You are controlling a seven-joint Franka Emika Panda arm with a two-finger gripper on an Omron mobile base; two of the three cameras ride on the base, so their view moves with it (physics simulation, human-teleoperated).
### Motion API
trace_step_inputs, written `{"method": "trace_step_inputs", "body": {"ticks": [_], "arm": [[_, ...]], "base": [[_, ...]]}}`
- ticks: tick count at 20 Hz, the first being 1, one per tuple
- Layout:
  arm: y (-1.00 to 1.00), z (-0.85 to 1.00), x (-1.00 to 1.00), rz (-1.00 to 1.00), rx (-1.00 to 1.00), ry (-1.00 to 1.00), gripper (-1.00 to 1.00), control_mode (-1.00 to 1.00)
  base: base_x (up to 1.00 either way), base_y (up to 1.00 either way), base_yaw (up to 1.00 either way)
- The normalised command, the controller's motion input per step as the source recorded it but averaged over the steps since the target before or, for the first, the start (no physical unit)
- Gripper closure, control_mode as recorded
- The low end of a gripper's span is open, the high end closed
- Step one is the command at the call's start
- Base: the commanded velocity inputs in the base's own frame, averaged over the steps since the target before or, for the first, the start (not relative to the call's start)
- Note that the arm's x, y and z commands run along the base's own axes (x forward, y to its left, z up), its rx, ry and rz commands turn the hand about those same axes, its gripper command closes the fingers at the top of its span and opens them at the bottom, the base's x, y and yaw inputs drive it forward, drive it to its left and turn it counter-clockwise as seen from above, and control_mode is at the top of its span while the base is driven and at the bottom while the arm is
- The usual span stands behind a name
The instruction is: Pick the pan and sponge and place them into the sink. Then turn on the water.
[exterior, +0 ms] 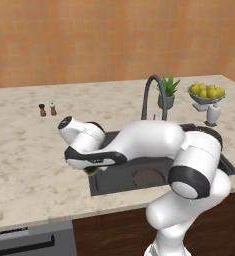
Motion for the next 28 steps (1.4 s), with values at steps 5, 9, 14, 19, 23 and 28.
{"method": "trace_step_inputs", "body": {"ticks": [5,9,14,19,23,28], "arm": [[-1.0,0.0,-0.04,-0.32,0.09,-0.25,1.0,-1.0],[-0.88,0.0,0.24,-0.25,0.06,-0.07,1.0,-1.0],[-0.77,-0.1,0.6,-0.17,0.0,0.0,1.0,-1.0],[-0.48,-0.43,0.69,-0.14,0.0,0.0,1.0,-1.0],[-0.21,-0.39,0.69,-0.12,-0.03,0.03,1.0,-1.0],[-0.19,-0.5,0.55,-0.09,-0.08,0.09,1.0,-1.0]], "base": [[0.0,0.0,0.0],[0.0,0.0,0.0],[0.0,0.0,0.0],[0.0,0.0,0.0],[0.0,0.0,0.0],[0.0,0.0,0.0]]}}
